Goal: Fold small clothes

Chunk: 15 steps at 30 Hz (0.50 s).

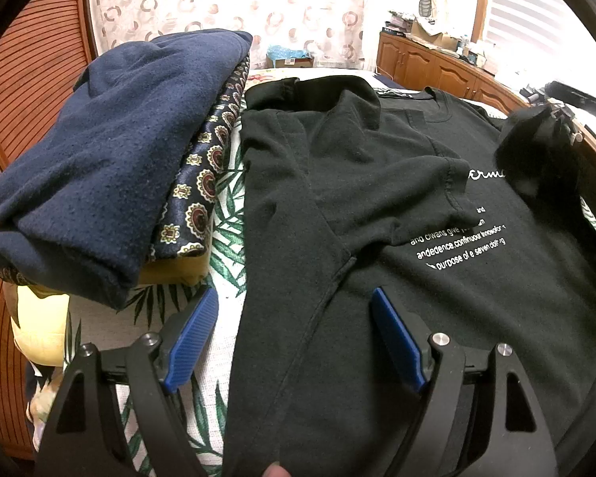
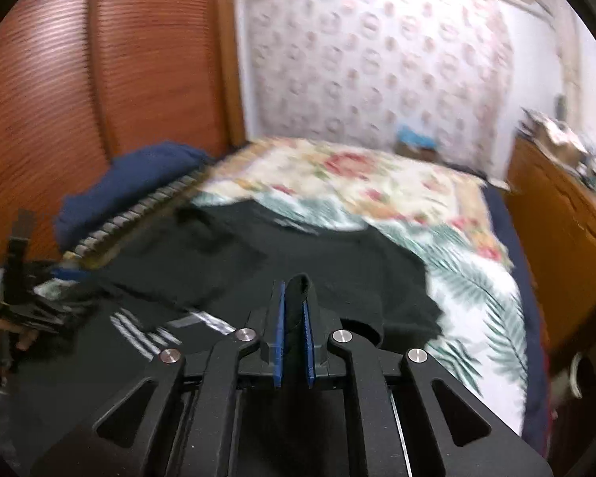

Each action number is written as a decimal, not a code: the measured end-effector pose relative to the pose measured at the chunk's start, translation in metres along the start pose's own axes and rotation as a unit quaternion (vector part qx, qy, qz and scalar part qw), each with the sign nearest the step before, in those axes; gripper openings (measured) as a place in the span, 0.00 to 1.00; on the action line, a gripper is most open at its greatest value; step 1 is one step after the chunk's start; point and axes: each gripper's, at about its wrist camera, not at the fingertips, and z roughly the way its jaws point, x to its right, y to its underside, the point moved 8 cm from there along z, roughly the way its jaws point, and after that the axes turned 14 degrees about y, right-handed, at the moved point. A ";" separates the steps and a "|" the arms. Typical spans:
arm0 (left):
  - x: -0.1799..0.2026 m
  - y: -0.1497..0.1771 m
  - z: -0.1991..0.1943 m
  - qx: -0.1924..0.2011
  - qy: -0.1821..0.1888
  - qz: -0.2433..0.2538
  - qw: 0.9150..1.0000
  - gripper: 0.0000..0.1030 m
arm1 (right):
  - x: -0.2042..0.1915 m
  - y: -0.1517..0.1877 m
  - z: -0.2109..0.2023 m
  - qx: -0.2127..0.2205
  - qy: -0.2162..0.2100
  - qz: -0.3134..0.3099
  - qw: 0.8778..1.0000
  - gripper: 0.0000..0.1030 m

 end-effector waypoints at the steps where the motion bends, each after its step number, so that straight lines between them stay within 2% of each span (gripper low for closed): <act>1: 0.000 0.000 0.000 0.000 0.000 0.000 1.000 0.78 | -0.006 -0.005 0.000 0.003 -0.004 -0.005 1.000 0.23; 2: 0.000 0.000 0.000 0.000 0.000 0.000 1.000 0.78 | -0.010 -0.007 0.000 0.005 -0.003 -0.012 1.000 0.43; 3: 0.000 0.000 0.000 0.000 0.000 0.000 1.000 0.78 | -0.012 -0.007 0.000 0.008 0.001 -0.019 1.000 0.50; 7: 0.000 0.000 0.000 0.000 0.000 0.000 1.000 0.78 | -0.001 0.006 0.005 -0.015 0.038 -0.016 0.999 0.50; 10: -0.001 0.000 -0.004 0.006 -0.009 0.000 1.000 0.78 | 0.015 0.030 0.008 -0.040 0.067 -0.016 0.997 0.50; 12: 0.001 -0.002 -0.013 0.025 -0.020 0.004 0.999 0.78 | 0.028 0.052 0.012 -0.063 0.091 -0.018 0.994 0.50; 15: 0.016 -0.006 -0.024 0.040 -0.004 0.009 0.999 0.78 | 0.046 0.082 0.015 -0.091 0.106 -0.008 0.990 0.50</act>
